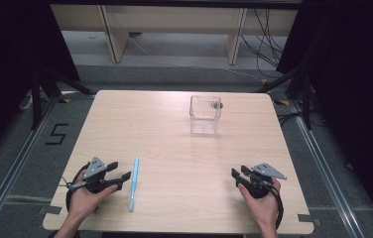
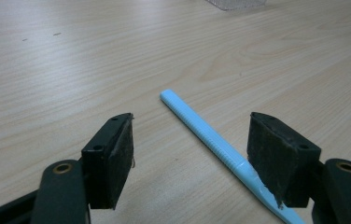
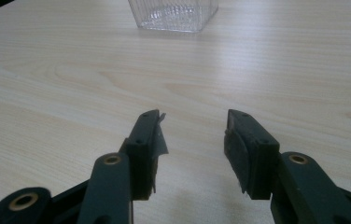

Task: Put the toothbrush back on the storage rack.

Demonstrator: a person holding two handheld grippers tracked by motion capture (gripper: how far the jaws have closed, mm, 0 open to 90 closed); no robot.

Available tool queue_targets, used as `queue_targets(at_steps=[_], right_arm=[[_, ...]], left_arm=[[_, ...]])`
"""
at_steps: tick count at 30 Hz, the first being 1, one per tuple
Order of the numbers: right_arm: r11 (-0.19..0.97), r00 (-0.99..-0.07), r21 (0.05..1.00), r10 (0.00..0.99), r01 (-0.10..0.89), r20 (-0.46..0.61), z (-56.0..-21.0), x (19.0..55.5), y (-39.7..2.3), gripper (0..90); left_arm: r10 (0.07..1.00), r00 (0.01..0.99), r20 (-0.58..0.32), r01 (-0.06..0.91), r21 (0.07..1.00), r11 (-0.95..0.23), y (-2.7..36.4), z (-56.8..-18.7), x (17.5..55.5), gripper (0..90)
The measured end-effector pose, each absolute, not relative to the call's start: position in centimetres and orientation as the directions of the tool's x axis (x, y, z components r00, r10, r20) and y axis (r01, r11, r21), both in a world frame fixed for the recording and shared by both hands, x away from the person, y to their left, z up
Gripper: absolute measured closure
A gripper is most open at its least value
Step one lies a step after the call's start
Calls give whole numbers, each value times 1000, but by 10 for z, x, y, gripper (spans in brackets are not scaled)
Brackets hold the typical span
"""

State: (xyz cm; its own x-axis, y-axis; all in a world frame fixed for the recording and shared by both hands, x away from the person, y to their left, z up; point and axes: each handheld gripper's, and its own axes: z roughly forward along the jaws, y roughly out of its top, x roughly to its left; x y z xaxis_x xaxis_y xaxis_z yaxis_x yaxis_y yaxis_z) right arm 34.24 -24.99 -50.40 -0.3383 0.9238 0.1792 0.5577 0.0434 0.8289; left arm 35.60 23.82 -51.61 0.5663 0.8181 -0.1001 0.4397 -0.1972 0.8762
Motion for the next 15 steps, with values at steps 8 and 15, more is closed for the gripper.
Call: queue_targets(at_steps=[8,15], right_arm=[[108,-331,821,938,561,103,-502,345,-254,543],[67,-277,774,950,630,143,-497,341,-253,543]], left_arm=[[820,558,-130,488,850,-197,232,-511,360,336],[821,547,-160,543,815,-203,228,-506,363,341]])
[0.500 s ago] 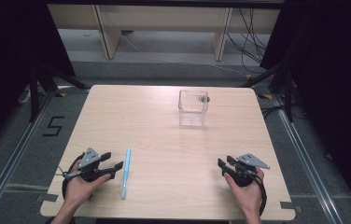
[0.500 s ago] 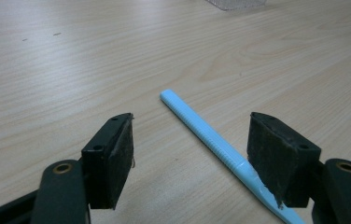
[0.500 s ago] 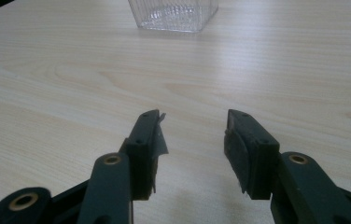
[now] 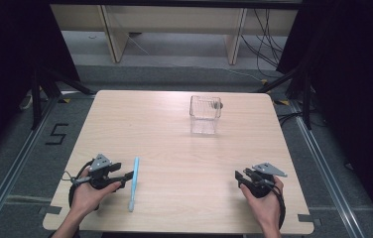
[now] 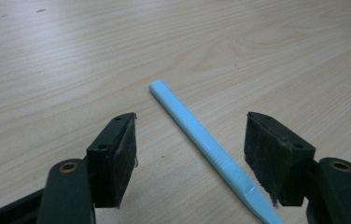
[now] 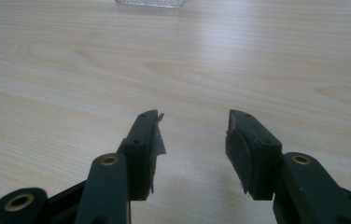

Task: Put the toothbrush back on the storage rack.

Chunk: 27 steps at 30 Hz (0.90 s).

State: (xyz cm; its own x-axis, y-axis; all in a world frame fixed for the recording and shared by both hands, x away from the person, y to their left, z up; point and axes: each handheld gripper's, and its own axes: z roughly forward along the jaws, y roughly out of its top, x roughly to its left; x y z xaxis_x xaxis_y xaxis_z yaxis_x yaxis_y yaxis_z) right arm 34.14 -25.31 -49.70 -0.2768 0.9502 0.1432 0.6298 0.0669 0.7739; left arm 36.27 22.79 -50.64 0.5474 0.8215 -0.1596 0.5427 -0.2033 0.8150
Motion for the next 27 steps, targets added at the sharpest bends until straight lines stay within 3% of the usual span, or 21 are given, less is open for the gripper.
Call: queue_targets(at_steps=[4,6,7,11,20,27], right_arm=[[113,-287,764,953,635,98,-494,341,-254,543],[72,-267,749,953,659,143,-494,340,-250,543],[107,-282,757,954,644,105,-494,341,-252,543],[76,-269,758,954,648,134,-493,341,-248,542],[73,-275,744,949,664,152,-489,339,-248,536],[94,-306,764,941,639,140,-489,341,-251,529]], left_arm=[[824,540,-171,575,790,-214,225,-502,362,347],[820,546,-170,595,768,-237,225,-500,362,353],[819,550,-166,601,759,-250,224,-499,362,358],[820,548,-162,625,731,-273,219,-495,365,379],[841,530,-108,732,559,-390,194,-481,387,394],[862,495,-112,796,457,-398,184,-480,400,395]])
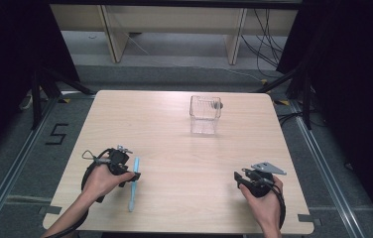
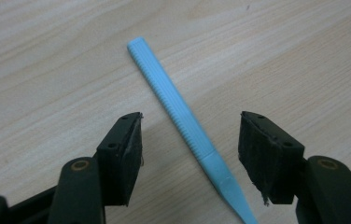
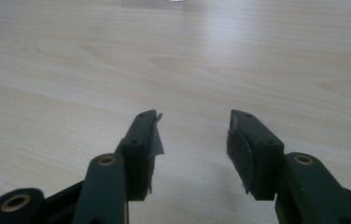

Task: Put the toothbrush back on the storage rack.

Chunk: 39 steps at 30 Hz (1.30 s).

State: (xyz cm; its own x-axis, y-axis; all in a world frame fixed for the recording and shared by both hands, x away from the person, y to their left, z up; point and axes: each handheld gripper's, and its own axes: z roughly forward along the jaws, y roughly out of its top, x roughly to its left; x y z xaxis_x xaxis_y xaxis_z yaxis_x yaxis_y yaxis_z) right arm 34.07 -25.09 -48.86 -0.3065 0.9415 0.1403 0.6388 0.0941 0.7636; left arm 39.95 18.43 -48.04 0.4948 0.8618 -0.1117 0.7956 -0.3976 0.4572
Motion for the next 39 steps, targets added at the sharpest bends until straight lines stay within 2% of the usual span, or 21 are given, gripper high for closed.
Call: queue_targets(at_steps=[5,6,11,15,17,18,24,25,34,35,39], right_arm=[[108,-292,754,949,648,115,-487,340,-251,524],[74,-273,748,951,660,147,-487,339,-248,524],[103,-293,749,948,655,126,-488,340,-248,521],[86,-283,743,948,664,144,-488,339,-247,516],[106,-293,752,949,650,120,-489,340,-249,515],[111,-300,752,946,649,120,-489,341,-249,515],[107,-303,758,945,644,125,-489,341,-250,514],[74,-283,746,946,661,156,-488,339,-247,514],[75,-282,742,946,666,158,-488,340,-246,510],[101,-293,753,948,650,126,-488,340,-249,509],[108,-302,750,945,652,126,-489,341,-250,508]], left_arm=[[872,475,-114,821,414,-393,180,-480,404,408],[872,476,-111,822,407,-397,180,-480,404,409],[884,452,-121,841,389,-377,175,-481,405,431],[883,457,-105,845,363,-393,170,-482,405,466],[860,505,-68,817,359,-451,171,-482,408,485],[877,471,-94,839,357,-412,168,-483,405,493],[870,488,-67,831,340,-440,166,-483,407,522],[867,495,-56,831,323,-454,165,-483,408,528],[874,482,-56,851,267,-452,159,-481,413,538],[886,460,-62,861,273,-429,157,-483,413,539],[879,473,-56,860,244,-448,158,-483,416,543]])
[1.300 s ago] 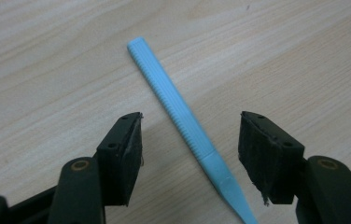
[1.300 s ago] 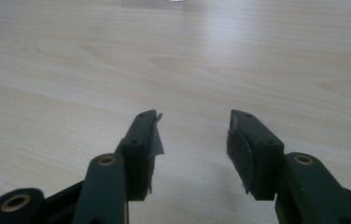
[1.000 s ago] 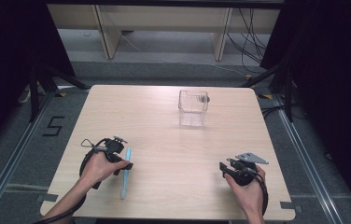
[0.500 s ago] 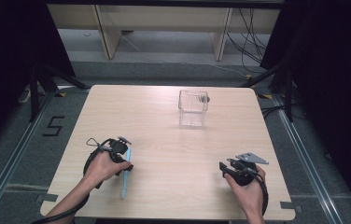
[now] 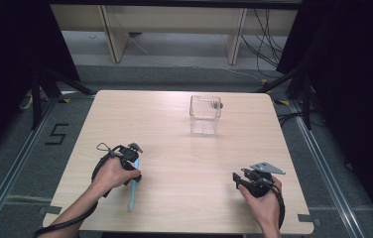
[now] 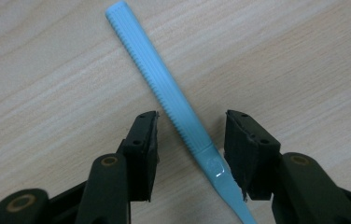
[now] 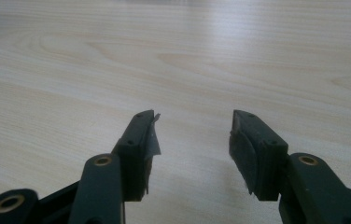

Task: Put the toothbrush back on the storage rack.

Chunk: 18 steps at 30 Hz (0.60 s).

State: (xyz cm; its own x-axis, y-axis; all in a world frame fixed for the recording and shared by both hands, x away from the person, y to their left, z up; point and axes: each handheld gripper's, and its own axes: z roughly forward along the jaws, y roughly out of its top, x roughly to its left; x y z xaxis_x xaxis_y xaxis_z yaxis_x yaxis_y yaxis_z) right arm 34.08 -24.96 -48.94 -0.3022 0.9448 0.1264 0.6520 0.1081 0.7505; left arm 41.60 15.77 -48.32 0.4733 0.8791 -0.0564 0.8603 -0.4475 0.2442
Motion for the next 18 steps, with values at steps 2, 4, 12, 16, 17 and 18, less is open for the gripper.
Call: queue_targets(at_steps=[2,4,12,16,17,18], right_arm=[[108,-304,751,944,652,127,-489,341,-250,508],[106,-296,757,948,644,120,-489,341,-249,508],[98,-303,752,943,652,140,-490,341,-249,507],[108,-305,754,944,648,127,-489,341,-250,508],[95,-313,754,938,650,151,-491,342,-249,507],[95,-313,754,938,650,151,-491,342,-249,507]], left_arm=[[878,476,-55,860,238,-452,158,-483,417,546],[878,477,-43,860,227,-456,156,-483,418,552],[848,530,-26,833,203,-515,151,-482,416,621],[829,559,-22,818,180,-546,153,-481,416,687],[827,562,-23,816,180,-550,153,-481,416,698],[827,562,-23,816,180,-550,153,-481,416,713]])
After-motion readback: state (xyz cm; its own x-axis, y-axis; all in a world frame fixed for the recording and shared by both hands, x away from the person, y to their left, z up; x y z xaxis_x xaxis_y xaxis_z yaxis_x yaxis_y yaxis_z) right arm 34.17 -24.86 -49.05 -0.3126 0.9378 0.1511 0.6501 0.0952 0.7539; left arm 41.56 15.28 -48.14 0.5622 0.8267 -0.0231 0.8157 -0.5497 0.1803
